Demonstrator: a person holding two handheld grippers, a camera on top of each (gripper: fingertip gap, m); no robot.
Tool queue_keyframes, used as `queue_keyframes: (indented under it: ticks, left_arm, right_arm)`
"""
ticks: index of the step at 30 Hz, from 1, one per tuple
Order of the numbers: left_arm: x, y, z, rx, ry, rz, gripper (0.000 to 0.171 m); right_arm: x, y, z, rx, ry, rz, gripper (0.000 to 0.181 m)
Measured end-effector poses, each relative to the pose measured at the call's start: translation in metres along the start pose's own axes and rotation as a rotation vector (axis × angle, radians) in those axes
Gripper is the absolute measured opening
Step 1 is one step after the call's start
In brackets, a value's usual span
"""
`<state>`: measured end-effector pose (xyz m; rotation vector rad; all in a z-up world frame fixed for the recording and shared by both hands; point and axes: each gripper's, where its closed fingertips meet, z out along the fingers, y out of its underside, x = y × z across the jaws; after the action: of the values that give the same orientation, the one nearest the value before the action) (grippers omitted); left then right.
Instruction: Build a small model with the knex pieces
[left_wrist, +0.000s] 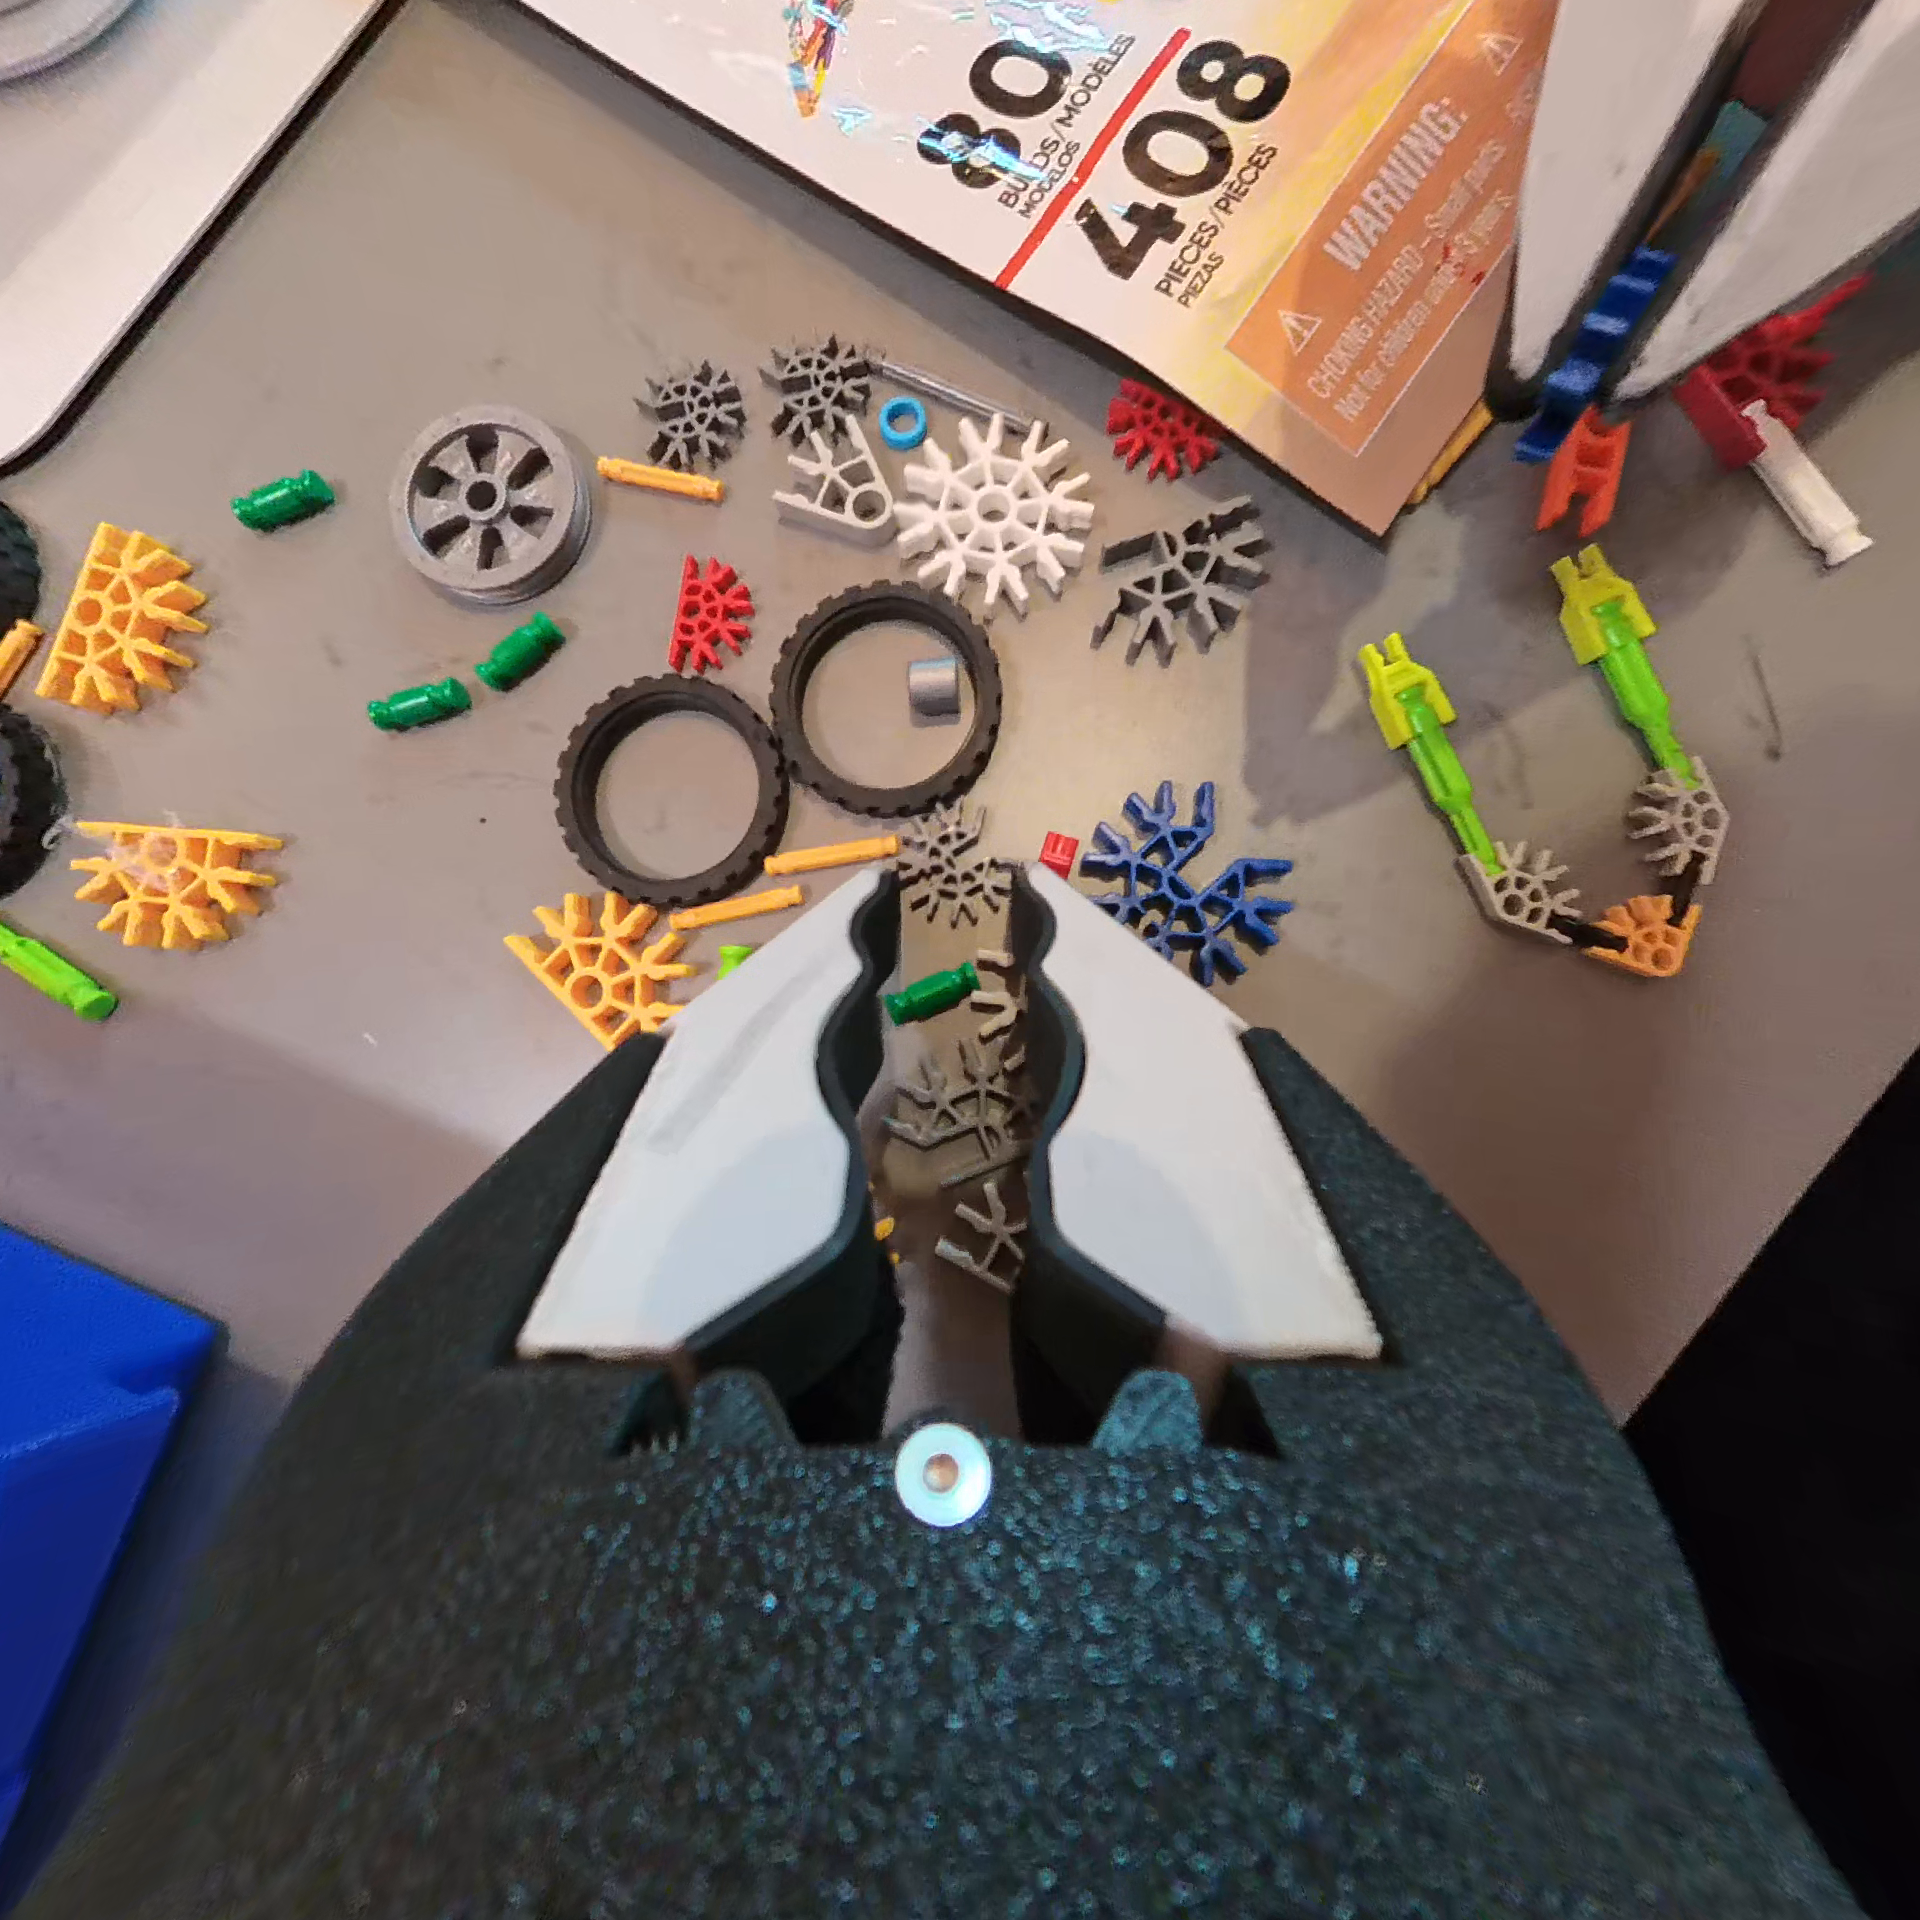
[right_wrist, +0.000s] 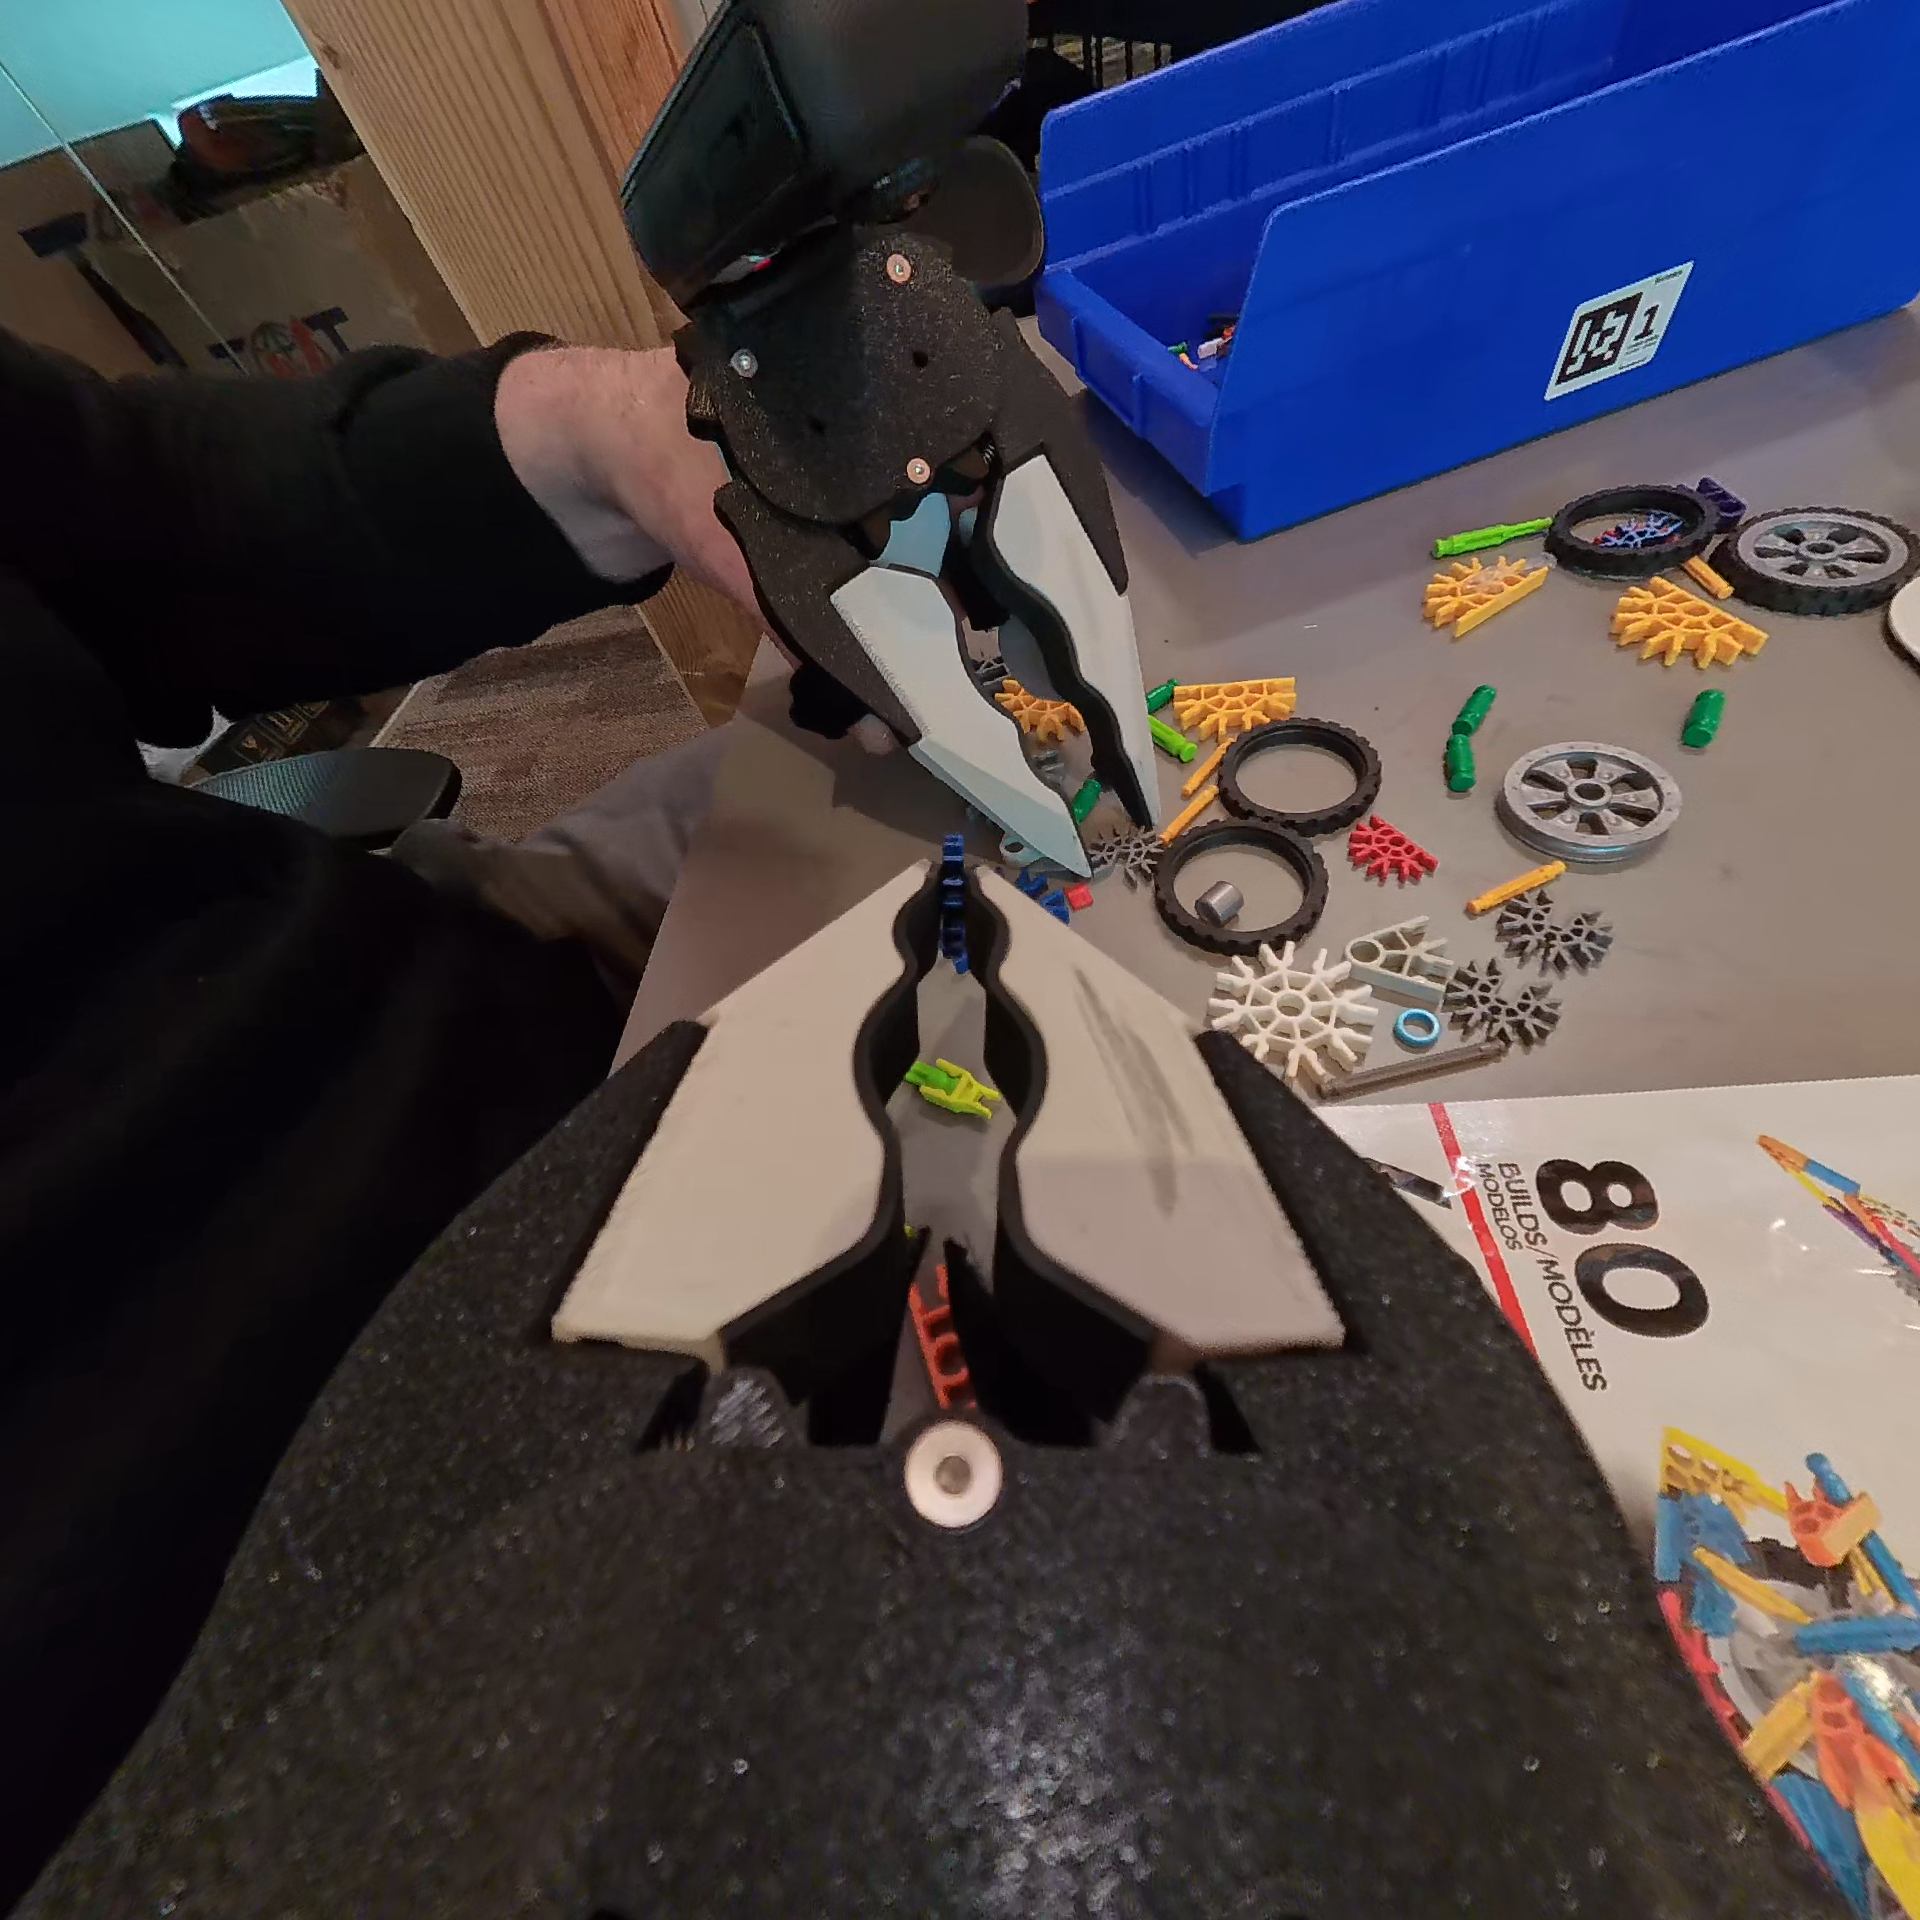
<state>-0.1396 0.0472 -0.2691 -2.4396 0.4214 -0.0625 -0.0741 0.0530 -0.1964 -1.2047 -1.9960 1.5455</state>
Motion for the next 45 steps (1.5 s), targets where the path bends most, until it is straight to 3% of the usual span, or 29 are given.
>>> queue_keyframes:
  ticks: [8,21,26,40,45]
  left_arm:
    - [0.000,-0.003,-0.007,0.055,-0.016,-0.030,0.019]
    - [0.040,-0.072,-0.043,0.254,0.070,-0.092,0.019]
    - [0.041,-0.076,-0.046,0.267,0.072,-0.107,0.019]
    - [0.037,-0.077,-0.043,0.228,-0.004,-0.102,0.019]
    - [0.035,-0.077,-0.041,0.215,-0.047,-0.095,0.019]
  right_arm:
    - [0.004,-0.002,0.000,0.020,0.006,0.027,0.002]
    - [0.010,-0.027,-0.013,0.214,-0.093,0.246,0.002]
    - [0.008,-0.023,-0.011,0.182,-0.073,0.196,0.002]
    - [0.017,-0.009,-0.003,0.022,0.167,-0.108,0.002]
    - [0.020,-0.008,-0.002,0.003,0.203,-0.129,0.002]
